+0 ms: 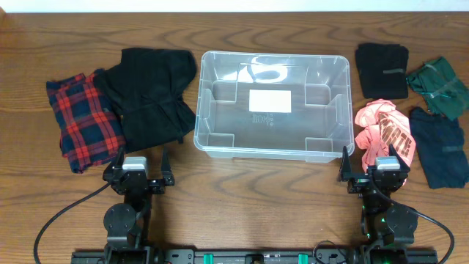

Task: Pack container

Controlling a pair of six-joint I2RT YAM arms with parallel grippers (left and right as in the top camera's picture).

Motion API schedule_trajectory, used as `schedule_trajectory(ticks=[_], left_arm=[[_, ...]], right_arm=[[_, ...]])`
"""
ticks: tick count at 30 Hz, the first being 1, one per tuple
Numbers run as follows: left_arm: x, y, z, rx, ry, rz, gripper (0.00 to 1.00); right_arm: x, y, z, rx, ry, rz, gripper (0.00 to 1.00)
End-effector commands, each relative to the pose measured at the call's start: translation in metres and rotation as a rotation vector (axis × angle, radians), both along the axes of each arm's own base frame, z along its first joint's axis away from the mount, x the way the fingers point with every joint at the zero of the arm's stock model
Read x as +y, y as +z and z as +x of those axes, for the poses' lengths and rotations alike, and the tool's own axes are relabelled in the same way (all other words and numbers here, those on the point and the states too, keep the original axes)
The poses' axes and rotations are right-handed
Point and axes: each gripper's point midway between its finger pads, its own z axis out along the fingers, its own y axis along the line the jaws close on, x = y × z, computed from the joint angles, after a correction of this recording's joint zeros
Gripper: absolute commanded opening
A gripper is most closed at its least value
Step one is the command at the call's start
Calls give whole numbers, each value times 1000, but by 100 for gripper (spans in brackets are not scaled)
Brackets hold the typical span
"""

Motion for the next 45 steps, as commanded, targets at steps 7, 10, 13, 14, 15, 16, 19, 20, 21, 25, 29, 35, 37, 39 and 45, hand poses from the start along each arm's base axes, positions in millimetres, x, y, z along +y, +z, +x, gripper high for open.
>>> schedule_trajectory(ticks=[7, 10, 13, 14, 15, 16, 19, 20, 21, 25, 29, 35, 37, 39, 45], left_arm=[[7, -16, -1, 49, 36, 23, 98], [7, -16, -1, 49, 36, 23, 98], [7, -16, -1, 49, 36, 23, 98], [7, -16, -1, 49, 36, 23, 98], [7, -16, -1, 49, 36, 23, 98], [7, -16, -1, 49, 36, 23, 98], [7, -16, -1, 49, 36, 23, 98], [7, -16, -1, 49, 36, 23, 98], [7, -16, -1, 49, 36, 23, 98], [7, -16, -1, 49, 36, 23, 98], [7, -16, -1, 49, 36, 23, 98], [7, -16, -1, 49, 36, 23, 98], [7, -16, -1, 49, 36, 23, 98], [7, -16, -1, 49, 36, 23, 98], [7, -16, -1, 49, 36, 23, 98]], right_arm=[[-2, 0, 0, 0, -4, -14, 99], [-2, 0, 0, 0, -4, -14, 98], [-2, 0, 0, 0, -4, -14, 99], [-2, 0, 0, 0, -4, -14, 99], [-2, -1, 0, 0, -4, -14, 99], [-2, 0, 0, 0, -4, -14, 99], [-2, -1, 0, 0, -4, -14, 99], [-2, 0, 0, 0, -4, -14, 99], [-2, 0, 0, 0, -4, -14, 99], [-2, 0, 0, 0, -4, -14, 99], [-2, 0, 0, 0, -4, -14, 99], [-2, 0, 0, 0, -4, -14, 99], [-2, 0, 0, 0, -4, -14, 99], [-2, 0, 0, 0, -4, -14, 99], [-2, -1, 0, 0, -4, -14, 99]])
